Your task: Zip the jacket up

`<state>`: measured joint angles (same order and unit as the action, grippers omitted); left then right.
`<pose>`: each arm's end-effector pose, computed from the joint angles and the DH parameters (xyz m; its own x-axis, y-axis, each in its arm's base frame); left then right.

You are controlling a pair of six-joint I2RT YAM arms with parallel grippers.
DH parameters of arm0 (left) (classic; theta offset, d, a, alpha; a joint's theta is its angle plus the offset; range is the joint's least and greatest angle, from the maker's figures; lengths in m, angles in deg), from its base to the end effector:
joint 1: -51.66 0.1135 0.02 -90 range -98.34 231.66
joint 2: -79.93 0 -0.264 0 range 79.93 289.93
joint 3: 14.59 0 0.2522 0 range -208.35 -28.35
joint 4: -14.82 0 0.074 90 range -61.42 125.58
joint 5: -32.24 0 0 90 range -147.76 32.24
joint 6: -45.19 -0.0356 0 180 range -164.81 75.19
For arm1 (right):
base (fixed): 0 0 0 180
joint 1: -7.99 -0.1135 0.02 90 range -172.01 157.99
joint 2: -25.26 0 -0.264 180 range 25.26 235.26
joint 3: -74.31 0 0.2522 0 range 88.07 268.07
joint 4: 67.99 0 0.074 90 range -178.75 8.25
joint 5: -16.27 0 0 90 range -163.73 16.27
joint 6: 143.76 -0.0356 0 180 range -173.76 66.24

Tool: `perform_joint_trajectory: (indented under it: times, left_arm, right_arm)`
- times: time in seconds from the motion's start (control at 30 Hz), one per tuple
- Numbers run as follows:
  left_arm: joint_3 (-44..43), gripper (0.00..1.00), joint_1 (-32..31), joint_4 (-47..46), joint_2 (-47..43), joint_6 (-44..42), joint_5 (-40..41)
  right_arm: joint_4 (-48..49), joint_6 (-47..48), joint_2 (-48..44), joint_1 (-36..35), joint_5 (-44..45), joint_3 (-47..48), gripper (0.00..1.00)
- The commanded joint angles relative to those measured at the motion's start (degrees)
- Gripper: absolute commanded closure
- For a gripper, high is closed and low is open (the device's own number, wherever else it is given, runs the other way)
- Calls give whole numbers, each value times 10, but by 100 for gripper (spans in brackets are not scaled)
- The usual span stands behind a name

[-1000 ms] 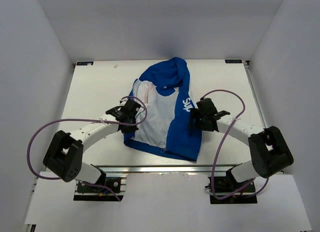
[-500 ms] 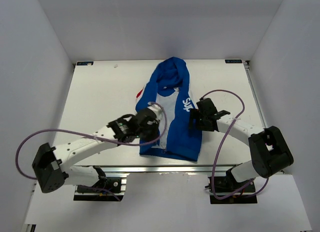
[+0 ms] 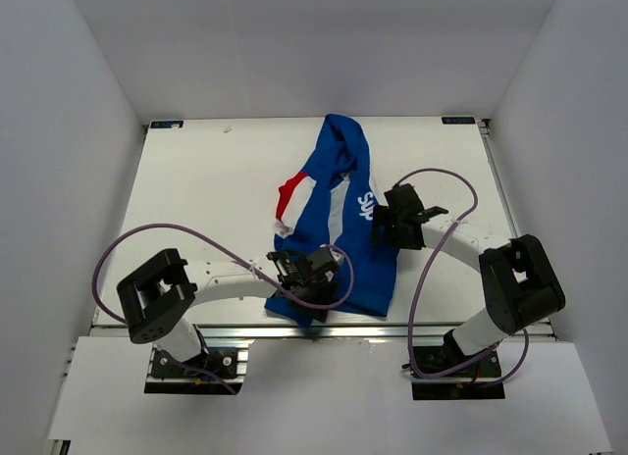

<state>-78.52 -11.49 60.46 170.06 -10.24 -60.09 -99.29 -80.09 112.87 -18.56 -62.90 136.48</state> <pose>0.1256 -0.2514 0.1620 -0.8625 0.4484 -0.2347 0.4953 0.8433 -0.2087 0.2682 0.1265 0.1778 -0.8242 0.0751 -0.5612 0.0209 0.9945 0.1024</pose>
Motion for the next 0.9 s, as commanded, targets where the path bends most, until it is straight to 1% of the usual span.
perform_joint_trajectory:
  times: [0.0, 0.03, 0.13, 0.2, 0.27, 0.3, 0.37, 0.4, 0.5, 0.53, 0.63, 0.73, 0.77, 0.8, 0.87]
  left_arm:
    - [-40, 10, -5, 6, -28, 10, 49]
    - [-58, 2, -5, 15, -35, 9, 59]
    - [-80, 2, -4, 20, -69, -5, 75]
    - [-95, 2, -4, 23, -92, -4, 127]
    - [-103, 2, 8, 6, -104, -10, 146]
    - [-106, 2, 18, -2, -109, -13, 139]
    - [-105, 2, 59, -36, -116, -18, 111]
    - [-101, 2, 92, -62, -116, -19, 80]
    - [-83, 2, 129, -95, -106, -21, 39]
    - [-78, 2, 146, -116, -95, -27, 32]
    - [-80, 2, 168, -151, -67, -41, 0]
    - [-101, 2, 191, -179, -13, -49, -17]
    - [-108, 2, 200, -183, 17, -48, -22]
    - [-115, 2, 217, -186, 31, -48, -27]
    - [-131, 2, 233, -188, 57, -48, -41]
  right_arm:
    - [-10, 13, 10, 11, 28, 30, 14]
    - [-14, 14, 19, 18, 27, 41, 14]
    - [-9, 18, 41, 42, 22, 55, 14]
    - [7, 22, 51, 58, 24, 60, 14]
    - [16, 30, 69, 69, 17, 74, 14]
    - [21, 34, 77, 80, 17, 82, 14]
    - [21, 46, 104, 87, 19, 114, 14]
    - [22, 50, 113, 94, 21, 126, 14]
    - [8, 66, 148, 104, 26, 172, 14]
    - [8, 72, 161, 105, 30, 180, 14]
    - [15, 93, 194, 122, 34, 215, 14]
    - [26, 129, 228, 136, 27, 252, 15]
    - [20, 139, 230, 136, 29, 259, 15]
    - [16, 156, 220, 136, 27, 269, 14]
    - [23, 171, 191, 136, 15, 260, 14]
